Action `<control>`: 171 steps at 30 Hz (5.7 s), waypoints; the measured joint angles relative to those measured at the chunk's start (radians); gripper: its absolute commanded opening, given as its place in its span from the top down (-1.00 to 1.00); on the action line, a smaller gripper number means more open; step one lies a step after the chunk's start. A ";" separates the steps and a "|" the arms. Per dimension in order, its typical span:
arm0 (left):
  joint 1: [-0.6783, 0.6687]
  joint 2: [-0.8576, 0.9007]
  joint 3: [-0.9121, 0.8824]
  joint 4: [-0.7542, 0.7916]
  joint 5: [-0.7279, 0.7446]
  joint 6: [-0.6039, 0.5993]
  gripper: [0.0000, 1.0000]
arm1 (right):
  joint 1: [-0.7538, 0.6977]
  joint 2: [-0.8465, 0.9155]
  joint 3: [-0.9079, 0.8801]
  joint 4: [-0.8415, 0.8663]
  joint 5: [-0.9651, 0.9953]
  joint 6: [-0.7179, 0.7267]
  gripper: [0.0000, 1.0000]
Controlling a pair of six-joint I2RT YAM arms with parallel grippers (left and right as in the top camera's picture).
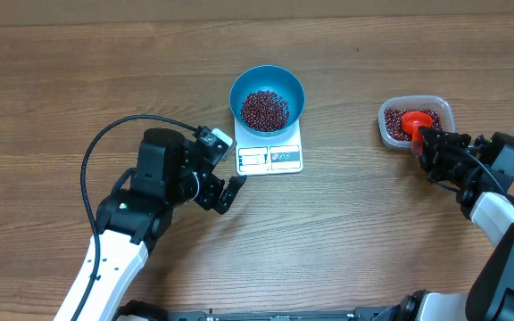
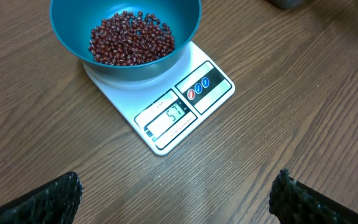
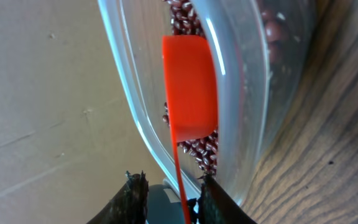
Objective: Scoop item into bowl and weigh 150g on scale
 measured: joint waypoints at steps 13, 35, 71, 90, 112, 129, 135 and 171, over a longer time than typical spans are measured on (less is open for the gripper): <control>0.000 0.000 0.000 0.000 0.000 0.000 -0.99 | -0.049 -0.026 0.018 -0.106 0.015 -0.114 0.45; 0.000 0.000 0.000 0.000 0.000 0.000 -0.99 | -0.014 -0.026 0.057 -0.335 0.069 -0.227 -0.25; 0.000 0.000 0.000 0.000 0.000 0.000 -0.99 | 0.051 -0.026 0.057 -0.195 0.120 -0.104 0.48; 0.000 0.000 0.000 0.000 0.000 0.000 -0.99 | 0.051 -0.026 0.057 -0.195 0.084 -0.158 0.26; 0.000 0.000 0.000 0.000 0.000 0.000 -0.99 | -0.013 -0.026 0.057 -0.227 0.040 -0.222 0.32; 0.000 0.000 0.000 0.000 0.000 0.000 -0.99 | -0.072 -0.026 0.057 -0.185 -0.027 -0.262 0.56; 0.000 0.000 0.000 0.000 0.000 0.000 -1.00 | -0.073 -0.026 0.057 -0.185 -0.036 -0.278 0.78; 0.000 0.000 0.000 0.000 0.000 0.000 -0.99 | 0.000 -0.120 0.756 -1.091 0.172 -0.824 0.93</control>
